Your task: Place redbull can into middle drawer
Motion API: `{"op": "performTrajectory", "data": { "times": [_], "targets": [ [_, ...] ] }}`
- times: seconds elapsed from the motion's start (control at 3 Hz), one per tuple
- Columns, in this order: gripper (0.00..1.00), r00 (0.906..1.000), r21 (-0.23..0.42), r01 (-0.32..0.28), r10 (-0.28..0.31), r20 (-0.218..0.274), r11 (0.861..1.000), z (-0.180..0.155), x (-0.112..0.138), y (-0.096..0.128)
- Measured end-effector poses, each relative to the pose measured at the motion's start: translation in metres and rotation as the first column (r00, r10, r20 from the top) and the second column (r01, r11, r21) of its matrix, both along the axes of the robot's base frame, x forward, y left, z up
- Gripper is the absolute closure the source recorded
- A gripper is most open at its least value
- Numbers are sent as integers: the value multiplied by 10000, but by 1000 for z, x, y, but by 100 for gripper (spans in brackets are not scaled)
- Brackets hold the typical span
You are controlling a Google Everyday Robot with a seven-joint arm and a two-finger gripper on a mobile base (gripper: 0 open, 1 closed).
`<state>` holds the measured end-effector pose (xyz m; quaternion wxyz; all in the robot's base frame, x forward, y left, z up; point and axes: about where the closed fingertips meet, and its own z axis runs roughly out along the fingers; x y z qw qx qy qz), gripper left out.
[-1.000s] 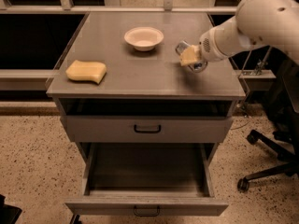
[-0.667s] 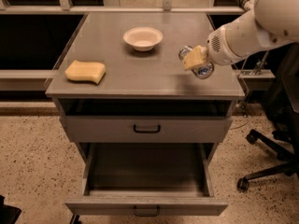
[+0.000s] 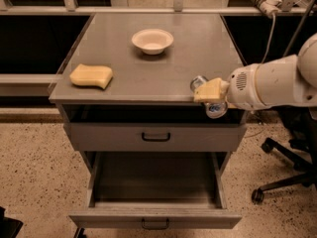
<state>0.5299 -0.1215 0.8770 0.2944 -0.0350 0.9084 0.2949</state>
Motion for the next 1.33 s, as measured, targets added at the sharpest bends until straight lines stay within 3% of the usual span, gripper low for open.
{"op": "performTrajectory", "data": {
  "times": [0.33, 0.67, 1.0, 1.33],
  "targets": [
    [100, 9988, 650, 492, -487, -88, 9967, 2, -6, -5],
    [100, 9990, 649, 436, -432, -86, 9969, 2, -6, -3],
    [100, 9965, 1099, 834, -832, -70, 9904, -18, -26, -8],
    [100, 9907, 1726, 1301, -1351, 176, 9764, -58, -63, 6]
  ]
}}
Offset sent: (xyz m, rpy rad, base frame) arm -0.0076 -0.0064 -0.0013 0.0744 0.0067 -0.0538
